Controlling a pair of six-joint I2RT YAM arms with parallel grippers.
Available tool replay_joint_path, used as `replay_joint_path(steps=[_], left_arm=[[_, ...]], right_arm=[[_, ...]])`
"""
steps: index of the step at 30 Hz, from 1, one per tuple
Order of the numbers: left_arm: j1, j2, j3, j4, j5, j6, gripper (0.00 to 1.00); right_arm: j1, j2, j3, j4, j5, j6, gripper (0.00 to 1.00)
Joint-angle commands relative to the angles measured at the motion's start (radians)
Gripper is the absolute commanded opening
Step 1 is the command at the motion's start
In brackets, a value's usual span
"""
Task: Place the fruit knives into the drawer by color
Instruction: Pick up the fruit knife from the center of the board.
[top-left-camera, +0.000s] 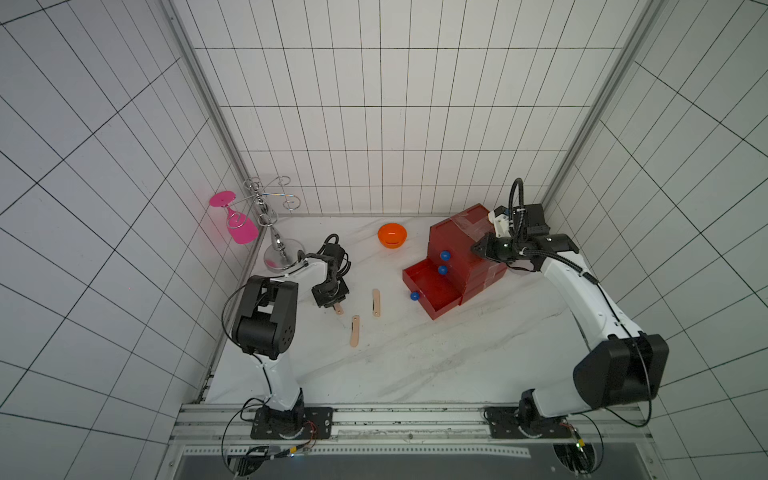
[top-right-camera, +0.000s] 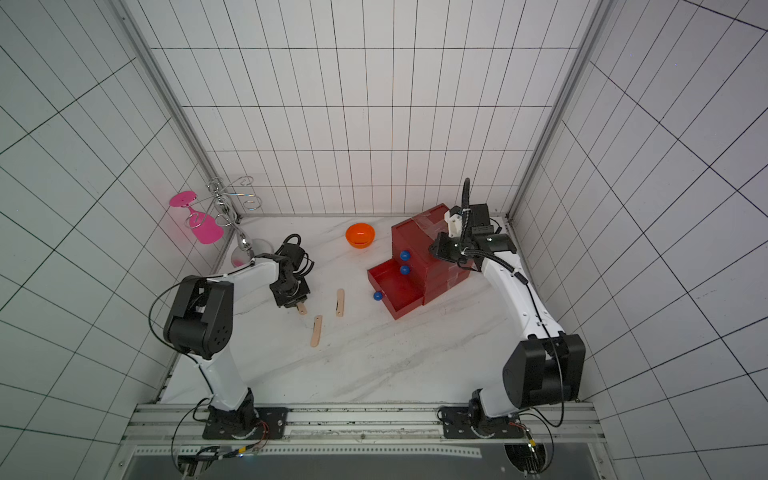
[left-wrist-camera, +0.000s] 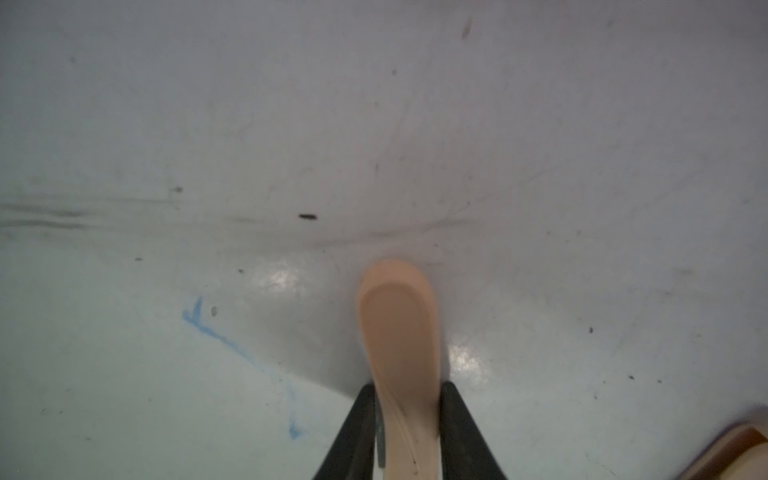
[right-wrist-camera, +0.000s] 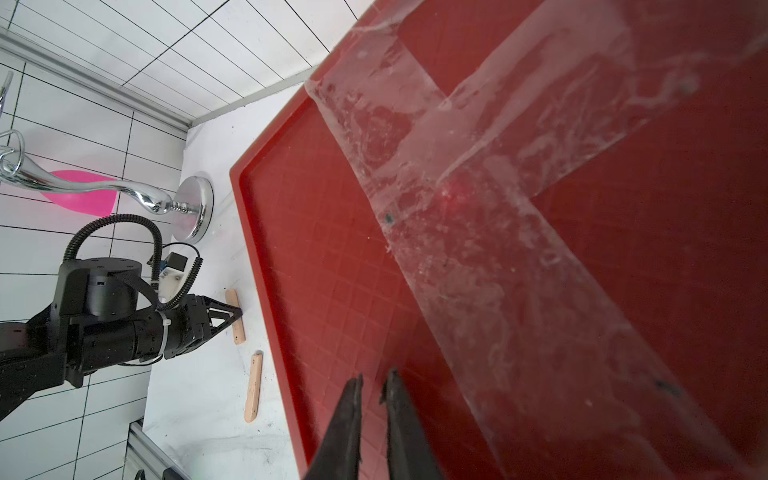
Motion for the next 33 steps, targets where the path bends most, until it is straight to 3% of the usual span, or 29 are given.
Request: replay_joint_path(steps=[1,9,16,33], left_arm=[[0.005,0.019,-0.042,0.022,-0.012,-0.004,0.24],[-0.005,-0.03,-0.121,0.064,0.021,0.004,0.18],[-0.07,-0.086,-0.126,0.079,0.069,-0.002,0.17],[-0.259,-0.088,0.148,0.061,0.152,-0.046,0.17]], right_arm=[[0.015,0.142,-0.133,-0.291,0.079,-0.008,0.16],[0.016,0.143,-0.134,-0.287,0.072,-0.003,0.16],[0.017,0.145,-0.139,-0.288,0.073,-0.002,0.16],[0.015,0.135,-0.145,-0.296,0.081,0.0,0.16]])
